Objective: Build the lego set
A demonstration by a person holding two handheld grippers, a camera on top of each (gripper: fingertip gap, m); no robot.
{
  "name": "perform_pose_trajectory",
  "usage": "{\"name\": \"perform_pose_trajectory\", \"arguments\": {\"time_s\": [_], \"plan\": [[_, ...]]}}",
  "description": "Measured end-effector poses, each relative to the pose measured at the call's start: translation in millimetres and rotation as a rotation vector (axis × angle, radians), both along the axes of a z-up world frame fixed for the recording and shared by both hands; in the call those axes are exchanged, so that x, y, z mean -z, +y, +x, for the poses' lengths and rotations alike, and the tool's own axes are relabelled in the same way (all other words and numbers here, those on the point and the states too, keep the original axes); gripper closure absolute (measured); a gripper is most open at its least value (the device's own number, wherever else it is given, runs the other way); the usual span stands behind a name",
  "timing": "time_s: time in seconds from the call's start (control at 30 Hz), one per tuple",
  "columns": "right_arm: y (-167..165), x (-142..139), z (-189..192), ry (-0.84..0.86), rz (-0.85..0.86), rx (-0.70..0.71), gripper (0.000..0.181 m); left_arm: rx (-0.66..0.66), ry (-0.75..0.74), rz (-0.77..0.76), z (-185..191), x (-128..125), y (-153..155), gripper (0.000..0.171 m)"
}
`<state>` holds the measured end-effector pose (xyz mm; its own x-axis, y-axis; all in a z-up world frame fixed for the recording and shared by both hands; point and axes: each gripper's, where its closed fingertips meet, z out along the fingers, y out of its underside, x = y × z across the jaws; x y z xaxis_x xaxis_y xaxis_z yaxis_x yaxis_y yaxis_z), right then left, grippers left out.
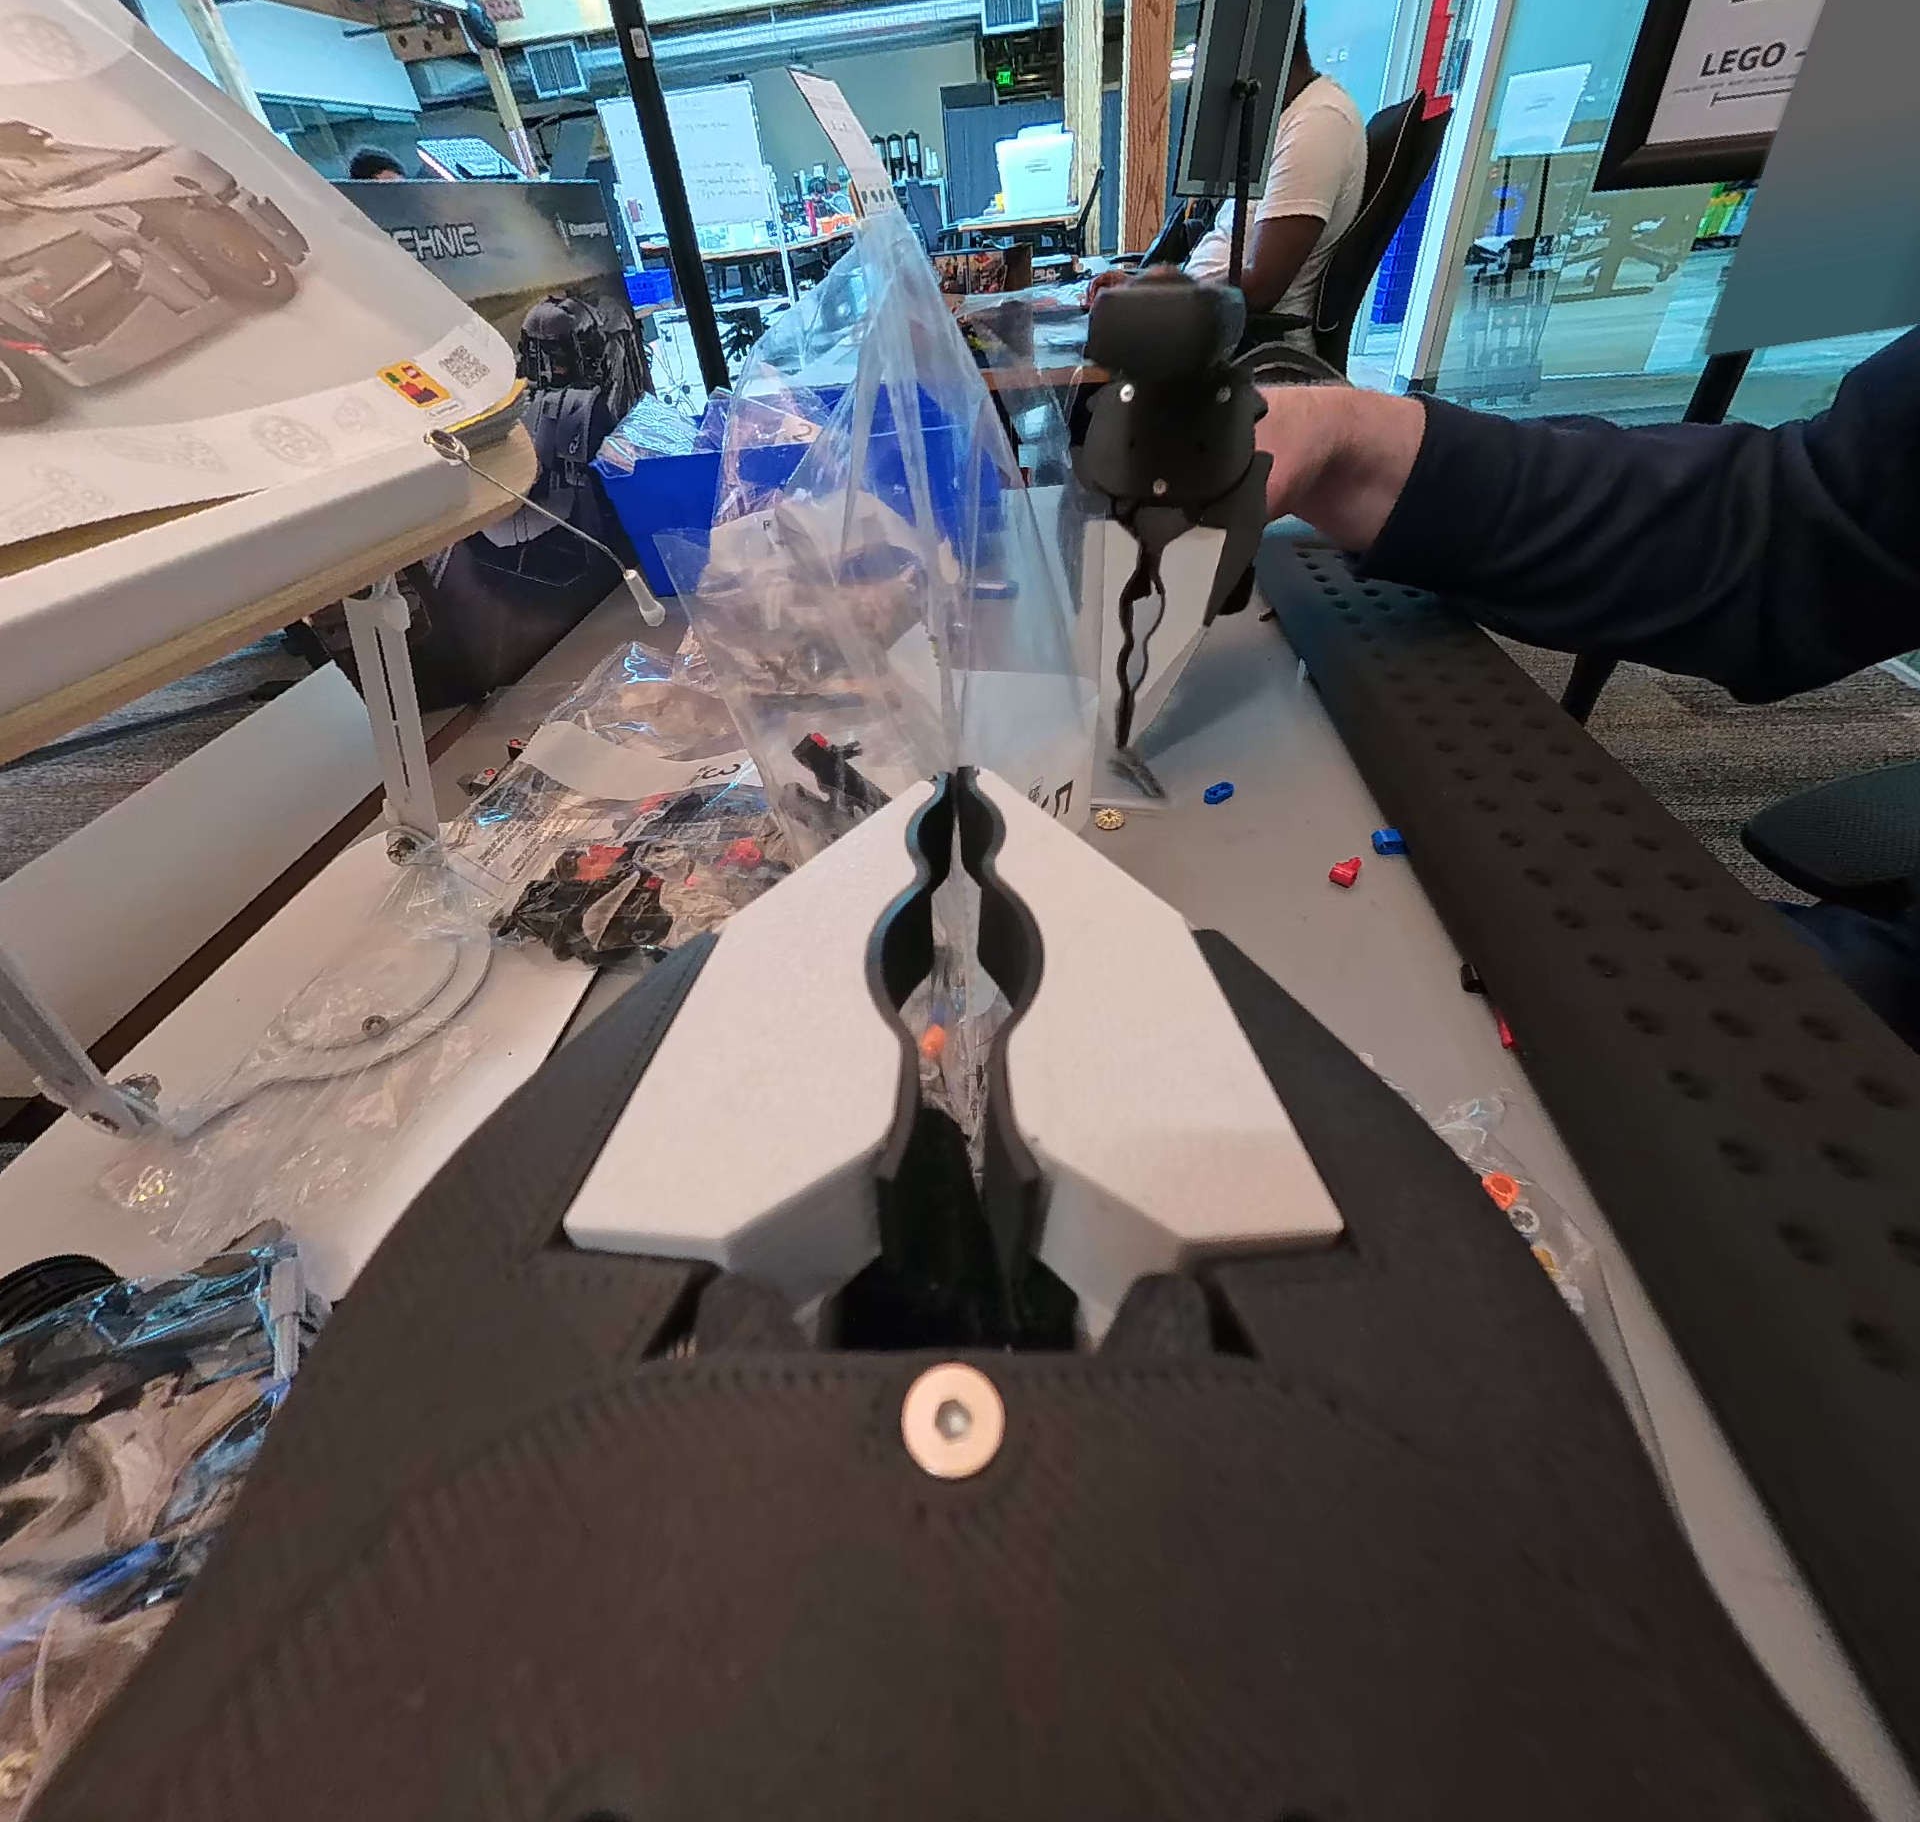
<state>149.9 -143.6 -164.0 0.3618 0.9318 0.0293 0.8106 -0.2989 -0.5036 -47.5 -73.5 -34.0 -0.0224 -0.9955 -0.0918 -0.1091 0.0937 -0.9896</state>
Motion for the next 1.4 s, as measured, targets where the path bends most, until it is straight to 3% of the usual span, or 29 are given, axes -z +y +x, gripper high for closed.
{"name": "perform_pose_trajectory", "arguments": {"time_s": [0.1,0.2,0.27,0.37,0.53,0.6,0.7,0.9,0.97,1.1,1.17,1.23,1.4], "plan": [[0.6,-15.6,-8.3,0.060,0.012,-0.008,0.181,-0.001,-0.001,-0.002,-0.1,0.0,0.4,0.171],[1.0,-18.3,-4.6,-0.002,0.027,-0.017,0.180,0.000,-0.001,-0.001,-0.1,0.1,0.1,0.171],[-9.8,-20.4,-15.8,0.025,-0.002,-0.067,0.164,0.000,0.000,-0.001,-0.2,0.0,0.3,0.171],[-20.9,-12.7,-32.5,0.006,-0.023,-0.109,0.154,0.003,0.001,0.000,0.2,-0.1,-0.4,0.171],[-33.9,13.5,-48.9,-0.063,-0.071,-0.155,0.167,0.001,0.001,0.000,0.0,0.0,-0.3,0.171],[-29.3,8.6,-50.7,-0.043,-0.046,-0.143,0.177,0.002,0.001,-0.001,0.0,-0.1,-0.4,0.171],[-13.3,-13.3,-52.2,-0.005,0.013,-0.106,0.177,0.005,0.003,0.001,0.7,-0.1,-1.1,0.171],[55.6,-122.8,-86.6,0.299,0.252,0.034,0.177,0.007,0.003,0.002,0.3,0.0,-1.6,0.171],[75.7,-145.6,-94.6,0.329,0.319,0.066,0.177,0.009,0.003,0.003,-0.1,-0.1,-1.9,0.171],[87.2,-160.4,-124.4,0.438,0.245,0.025,0.176,0.015,0.004,0.003,0.1,0.0,-3.1,0.171],[87.9,-148.5,-132.5,0.406,0.181,0.010,0.164,0.017,0.005,0.004,0.2,0.0,-3.6,0.171],[92.1,-142.2,-129.9,0.378,0.178,0.038,0.154,0.016,0.006,0.005,0.1,-0.3,-3.7,0.171],[84.8,-157.8,-94.2,0.473,0.260,0.099,0.159,0.017,0.007,0.008,-0.2,-0.9,-4.3,0.171]]}}
